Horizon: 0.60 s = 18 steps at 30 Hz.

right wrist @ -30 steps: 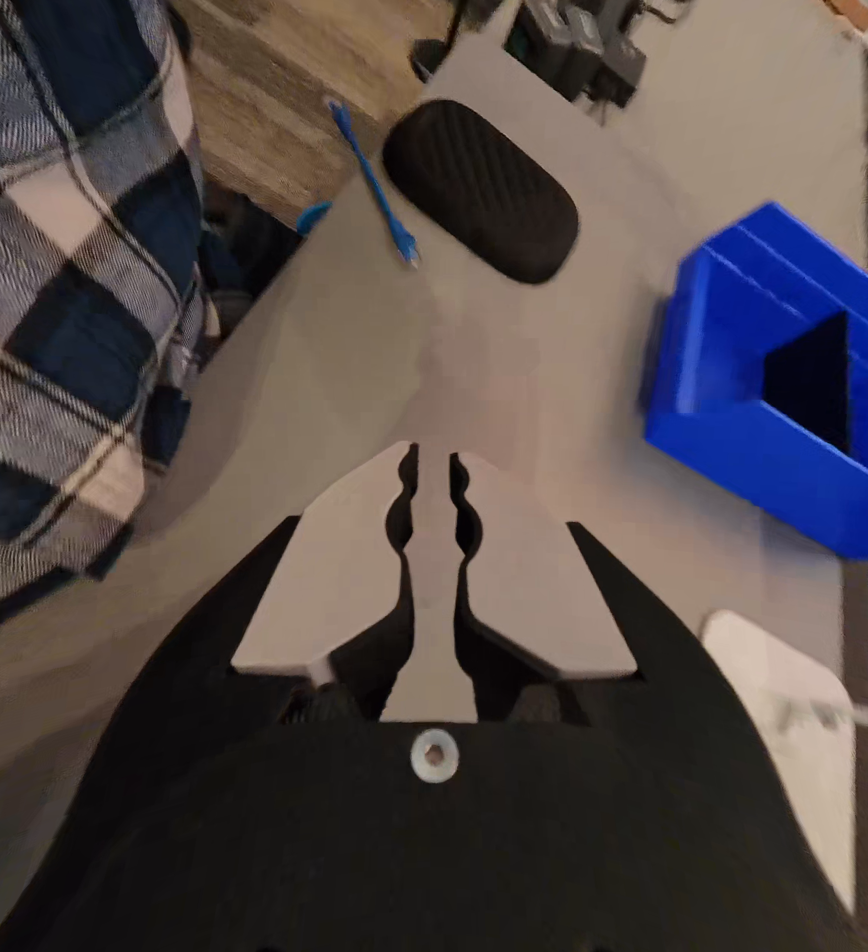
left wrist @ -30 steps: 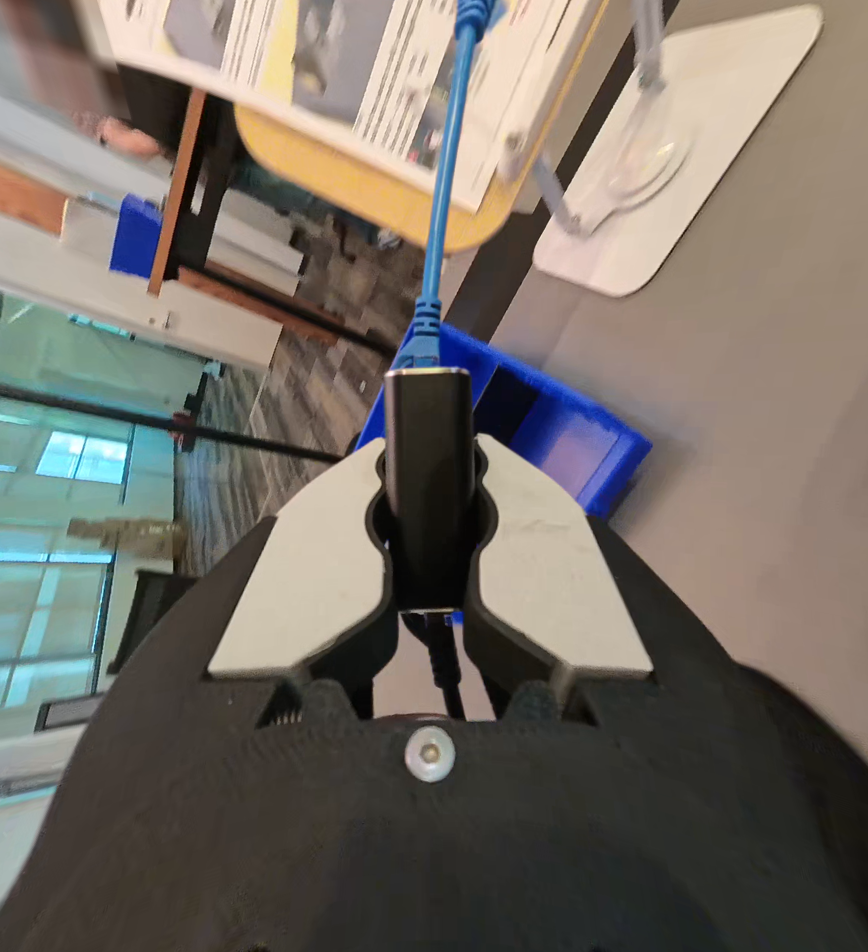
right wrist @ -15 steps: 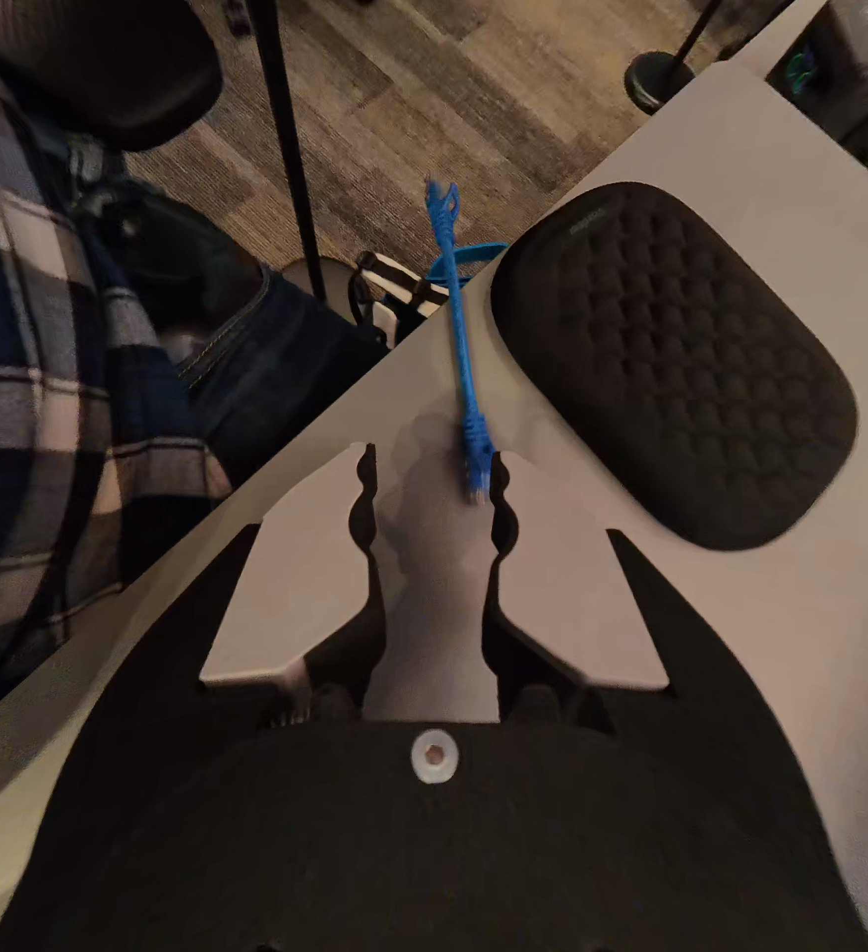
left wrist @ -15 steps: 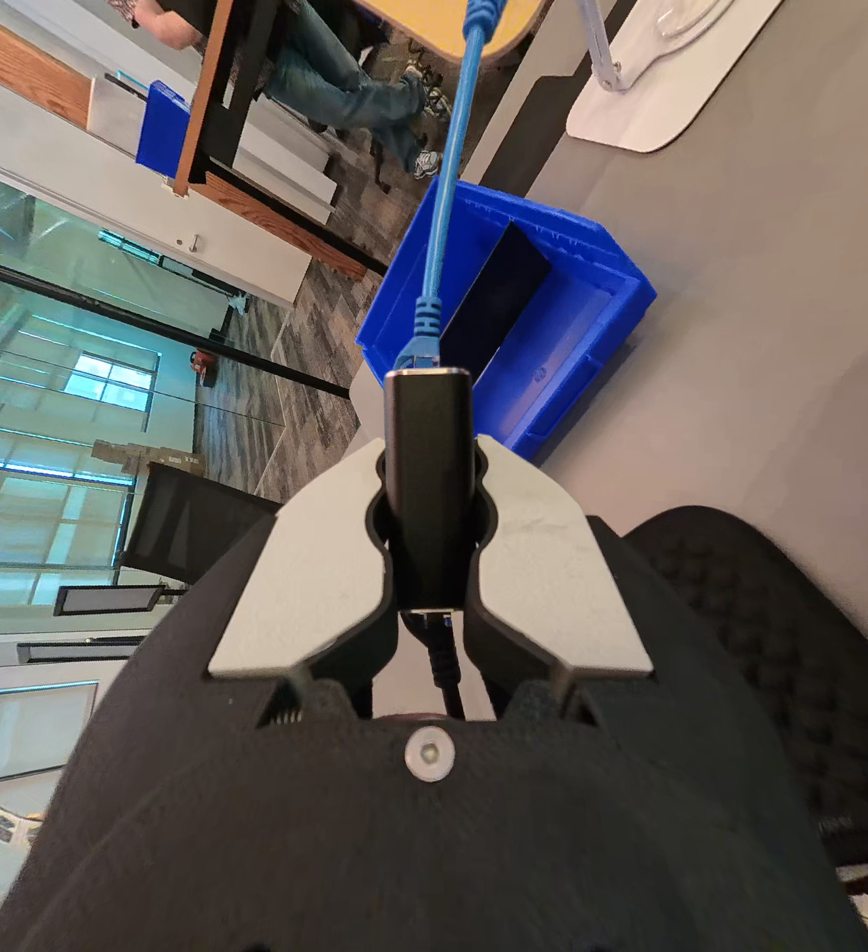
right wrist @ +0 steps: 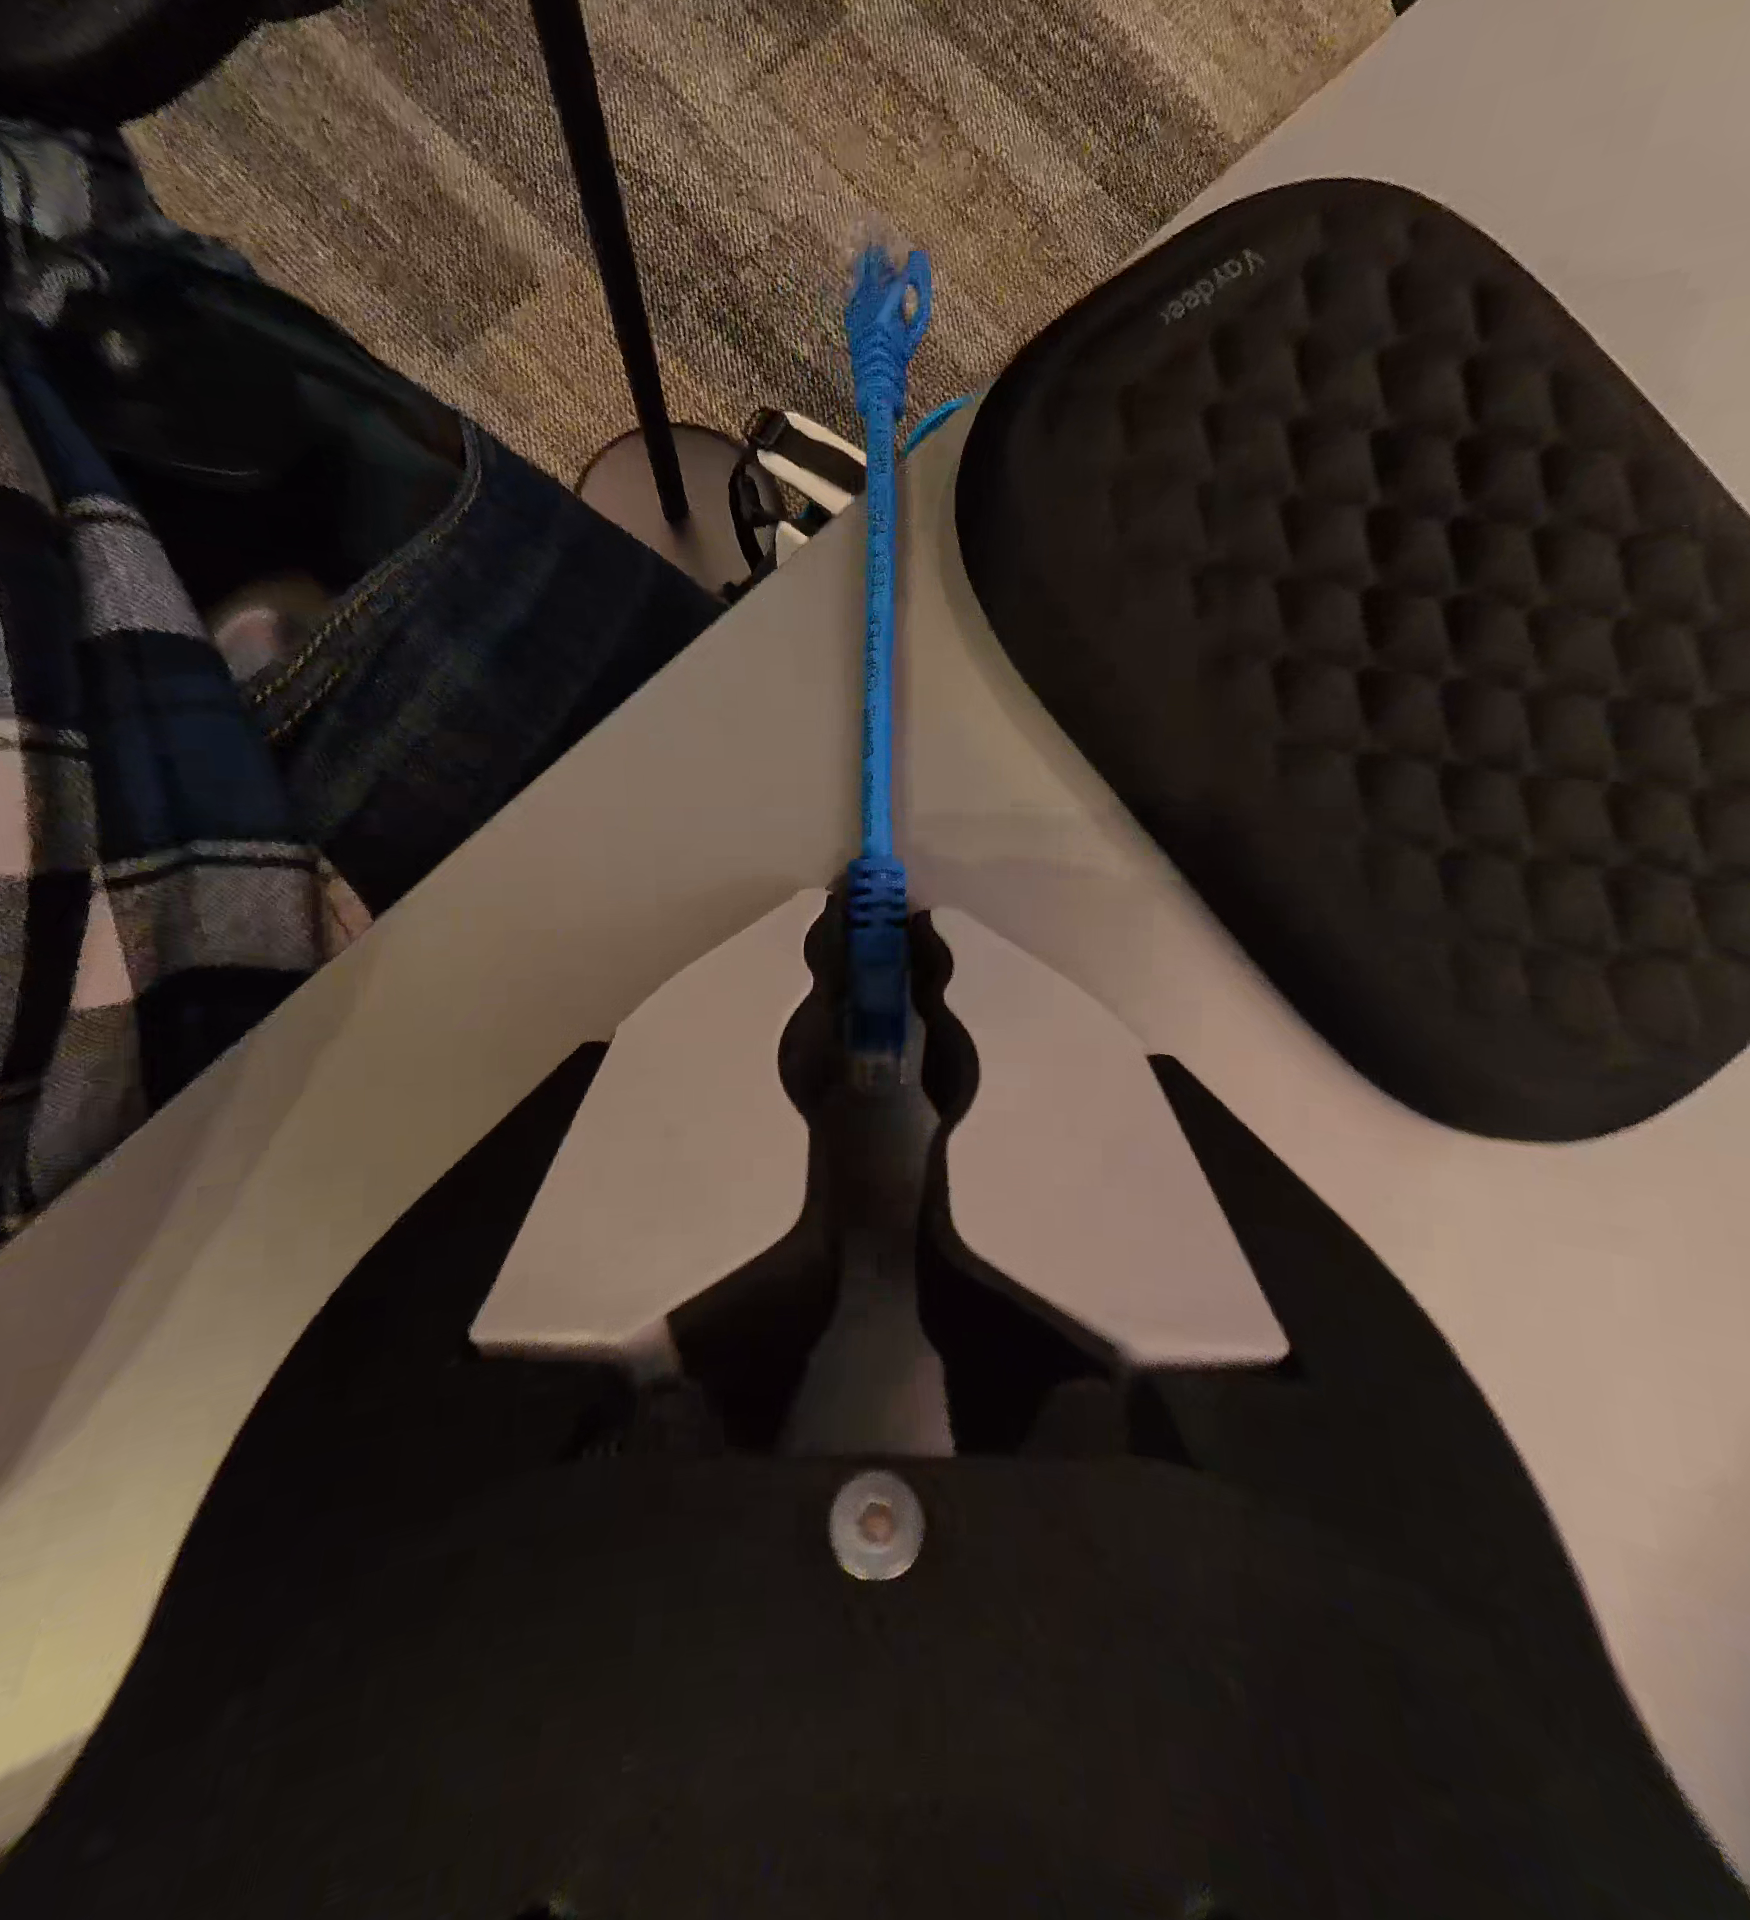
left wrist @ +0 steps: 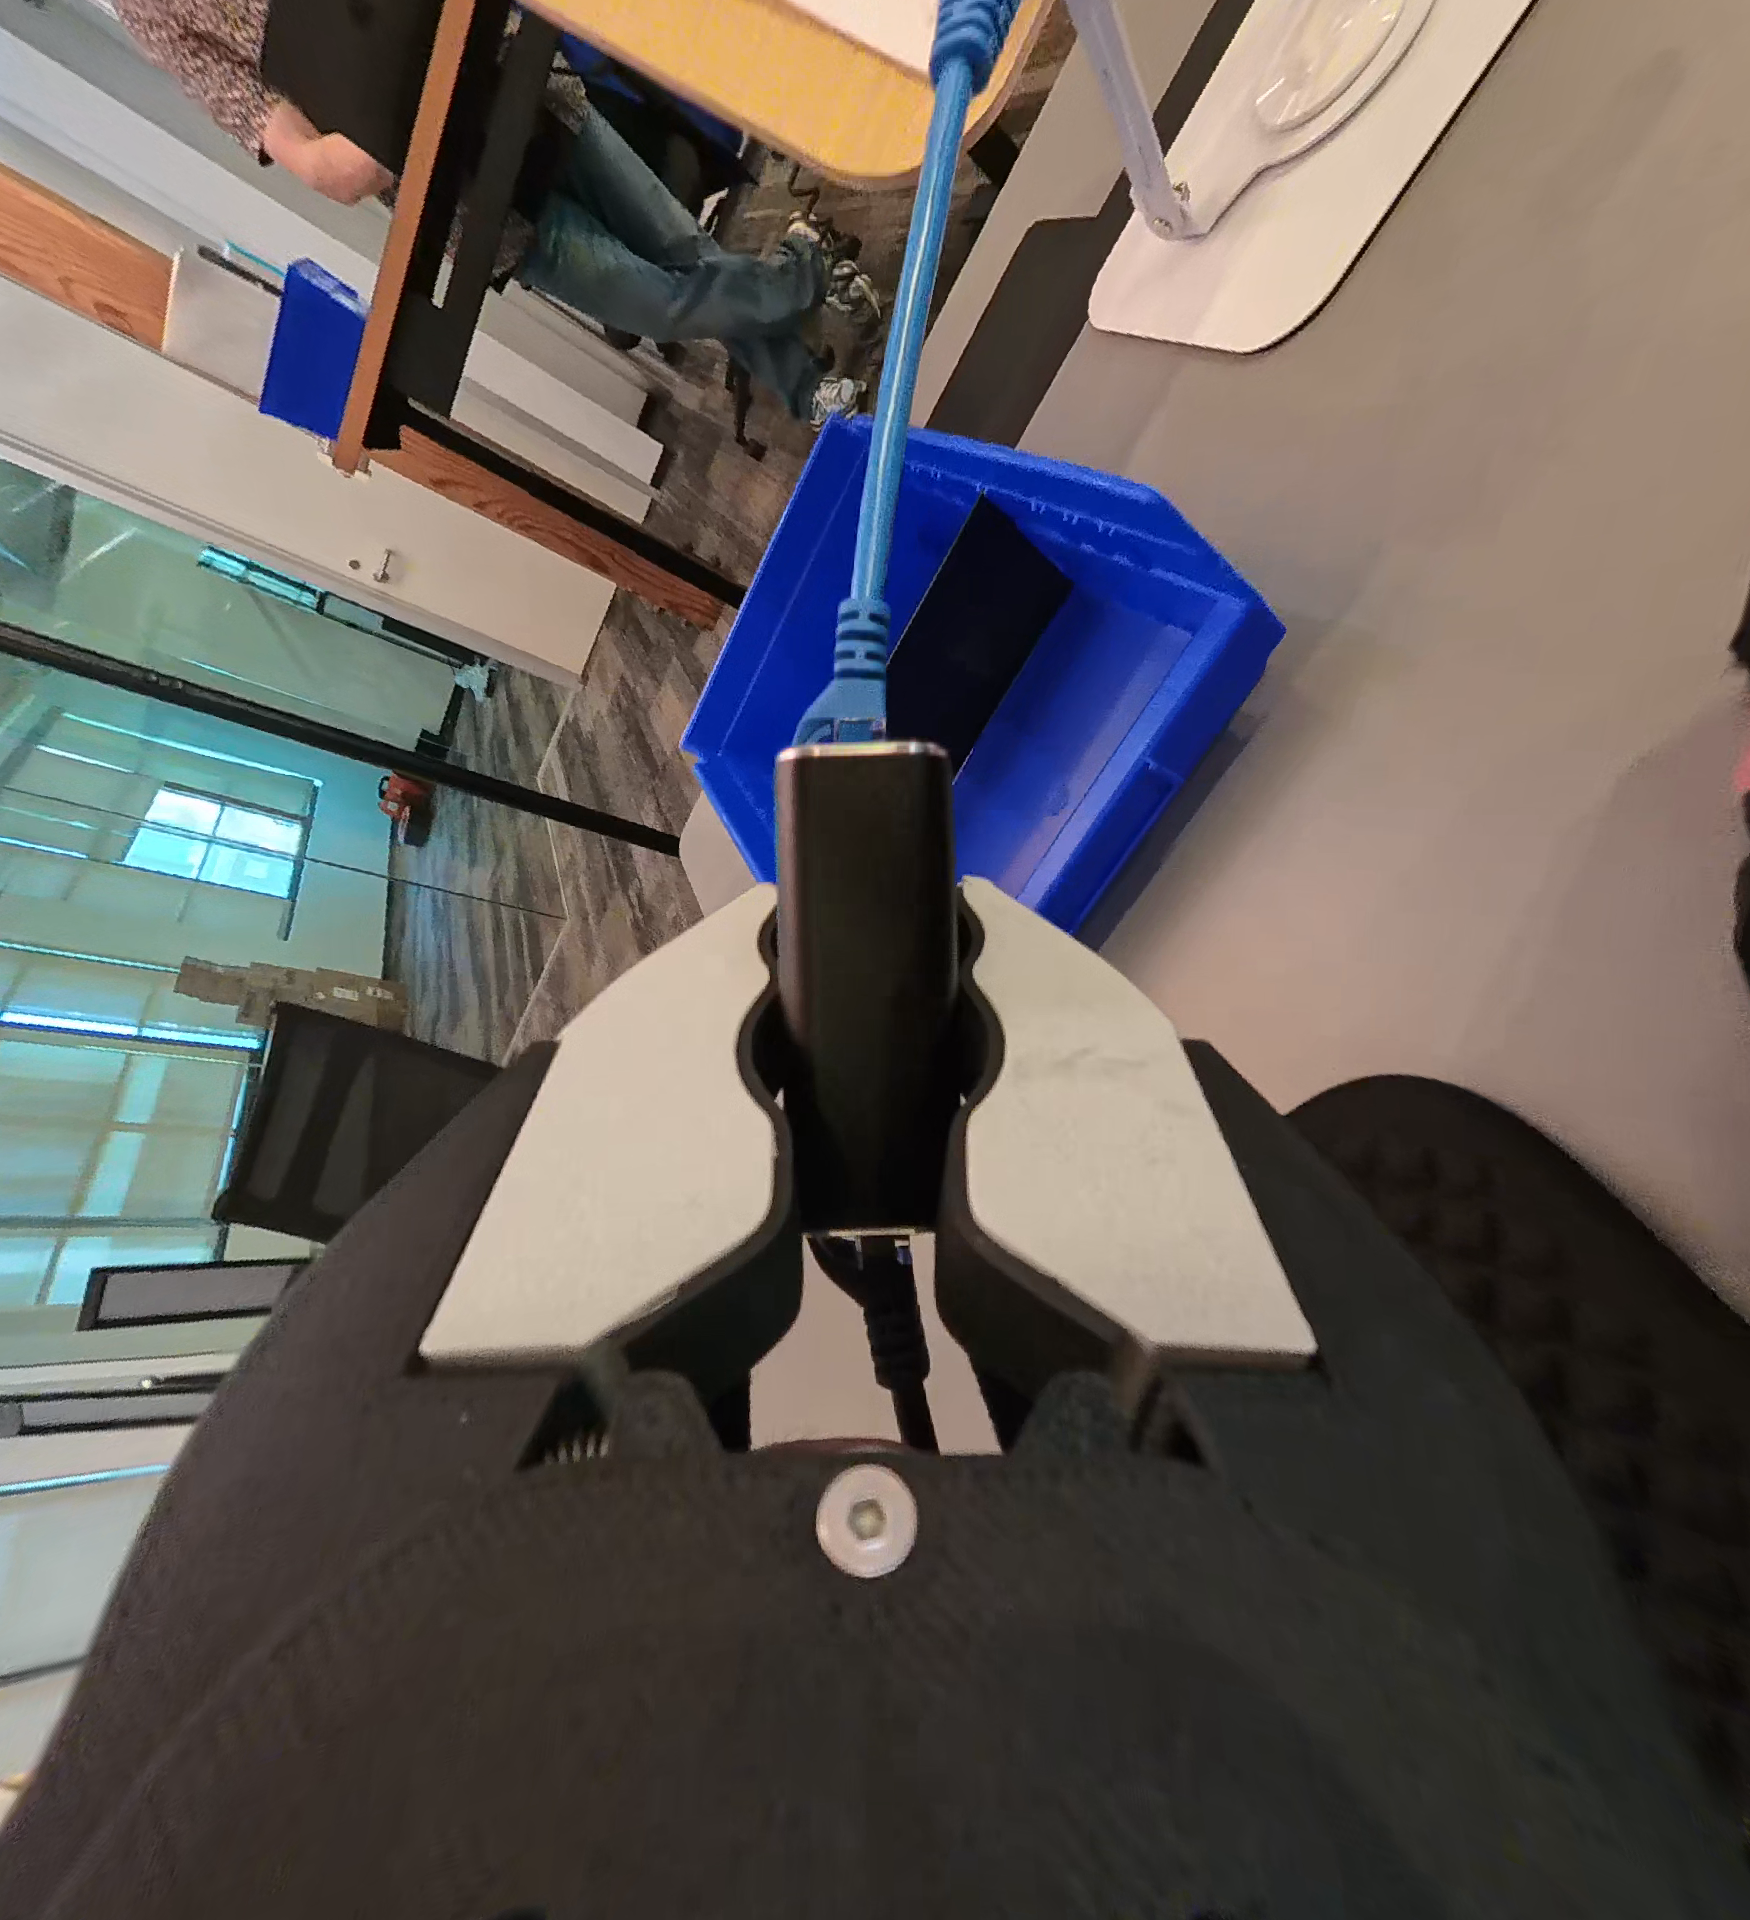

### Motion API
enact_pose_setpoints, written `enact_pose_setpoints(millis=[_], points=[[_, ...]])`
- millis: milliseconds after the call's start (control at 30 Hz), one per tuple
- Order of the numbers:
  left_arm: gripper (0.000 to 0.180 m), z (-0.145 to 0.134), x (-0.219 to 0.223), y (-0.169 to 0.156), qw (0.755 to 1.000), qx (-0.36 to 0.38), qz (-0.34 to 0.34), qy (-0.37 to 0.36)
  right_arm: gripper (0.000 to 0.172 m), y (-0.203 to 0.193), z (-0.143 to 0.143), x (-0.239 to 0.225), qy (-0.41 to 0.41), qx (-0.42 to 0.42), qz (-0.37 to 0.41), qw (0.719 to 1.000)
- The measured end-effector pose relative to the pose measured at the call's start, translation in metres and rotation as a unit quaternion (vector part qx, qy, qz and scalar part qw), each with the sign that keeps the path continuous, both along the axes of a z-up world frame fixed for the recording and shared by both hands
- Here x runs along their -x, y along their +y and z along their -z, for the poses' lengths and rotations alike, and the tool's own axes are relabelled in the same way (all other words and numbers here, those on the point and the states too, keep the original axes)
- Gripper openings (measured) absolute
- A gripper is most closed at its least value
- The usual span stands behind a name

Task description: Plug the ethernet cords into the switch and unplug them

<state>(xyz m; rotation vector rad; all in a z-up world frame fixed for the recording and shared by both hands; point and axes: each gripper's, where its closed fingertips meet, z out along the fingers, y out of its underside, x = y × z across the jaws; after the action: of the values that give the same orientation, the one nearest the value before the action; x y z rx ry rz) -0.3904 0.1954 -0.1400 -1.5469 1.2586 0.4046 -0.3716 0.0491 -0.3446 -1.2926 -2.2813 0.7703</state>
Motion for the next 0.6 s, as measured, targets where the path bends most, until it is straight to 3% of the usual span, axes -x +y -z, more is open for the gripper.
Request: enact_pose_setpoints(millis=[200, 600], points=[[0.027, 0.004, -0.029, 0.007, 0.999, -0.006, 0.032, 0.003, 0.012, 0.016, -0.008, -0.052, 0.005, -0.002, 0.050, 0.999], [0.026, 0.010, -0.127, 0.019, 0.992, -0.015, 0.124, 0.008, 0.012, 0.043, -0.036, -0.220, 0.015, -0.017, 0.228, 0.973]])
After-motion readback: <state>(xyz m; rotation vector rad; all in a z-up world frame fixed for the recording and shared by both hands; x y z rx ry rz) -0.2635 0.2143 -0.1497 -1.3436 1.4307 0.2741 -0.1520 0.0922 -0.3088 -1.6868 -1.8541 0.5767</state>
